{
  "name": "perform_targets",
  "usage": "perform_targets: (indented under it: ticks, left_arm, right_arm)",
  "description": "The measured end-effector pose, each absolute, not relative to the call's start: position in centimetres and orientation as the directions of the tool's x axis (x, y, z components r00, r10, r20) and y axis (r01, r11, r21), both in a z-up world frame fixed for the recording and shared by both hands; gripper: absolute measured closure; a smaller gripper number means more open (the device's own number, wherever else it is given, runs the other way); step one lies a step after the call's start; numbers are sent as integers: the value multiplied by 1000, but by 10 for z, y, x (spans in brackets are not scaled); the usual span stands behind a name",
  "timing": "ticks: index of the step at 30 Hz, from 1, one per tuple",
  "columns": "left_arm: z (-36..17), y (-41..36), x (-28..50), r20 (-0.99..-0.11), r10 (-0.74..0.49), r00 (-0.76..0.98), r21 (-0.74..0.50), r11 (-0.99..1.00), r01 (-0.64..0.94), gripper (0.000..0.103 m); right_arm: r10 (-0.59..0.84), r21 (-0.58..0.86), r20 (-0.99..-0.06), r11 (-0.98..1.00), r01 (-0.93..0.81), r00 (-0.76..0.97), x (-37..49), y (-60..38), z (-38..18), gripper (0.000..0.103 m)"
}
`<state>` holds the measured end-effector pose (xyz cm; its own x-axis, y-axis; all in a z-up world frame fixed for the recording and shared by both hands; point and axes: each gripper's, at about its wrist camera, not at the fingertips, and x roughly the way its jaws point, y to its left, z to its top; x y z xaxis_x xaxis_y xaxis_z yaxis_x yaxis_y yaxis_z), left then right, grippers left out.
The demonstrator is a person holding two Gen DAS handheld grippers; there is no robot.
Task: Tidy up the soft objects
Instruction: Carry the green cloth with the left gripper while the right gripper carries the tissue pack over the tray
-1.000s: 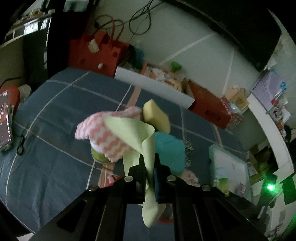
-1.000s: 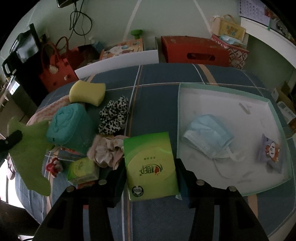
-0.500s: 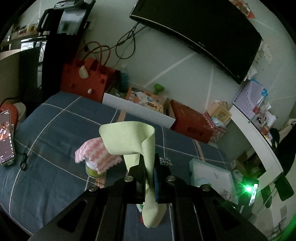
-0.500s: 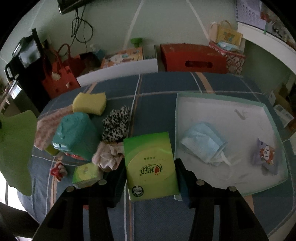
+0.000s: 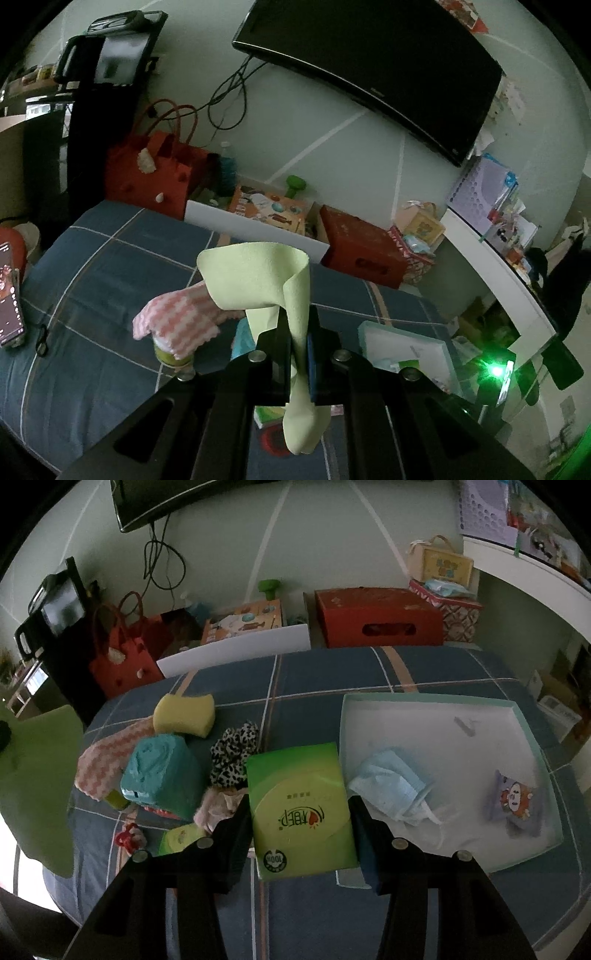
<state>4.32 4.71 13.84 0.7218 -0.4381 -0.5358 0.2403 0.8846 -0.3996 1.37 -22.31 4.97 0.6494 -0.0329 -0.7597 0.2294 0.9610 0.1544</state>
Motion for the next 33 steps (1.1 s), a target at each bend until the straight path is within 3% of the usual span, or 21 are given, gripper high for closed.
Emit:
perform_targets:
  ticks: [14, 28, 33]
  left_arm:
    - [150, -61, 85, -571, -519, 636, -340, 855, 393, 97]
    - [100, -206, 120, -651, -605, 459, -316, 765, 561, 97]
    - [87, -253, 117, -635, -658, 405, -330, 705, 628, 97]
  right_arm:
    - [-97, 207, -740, 909, 362, 666, 34, -295, 78, 50]
    - [-214, 229, -777, 779, 583, 591, 34, -408, 43, 50]
    - [-270, 214, -789, 721, 659, 551, 24, -438, 26, 50]
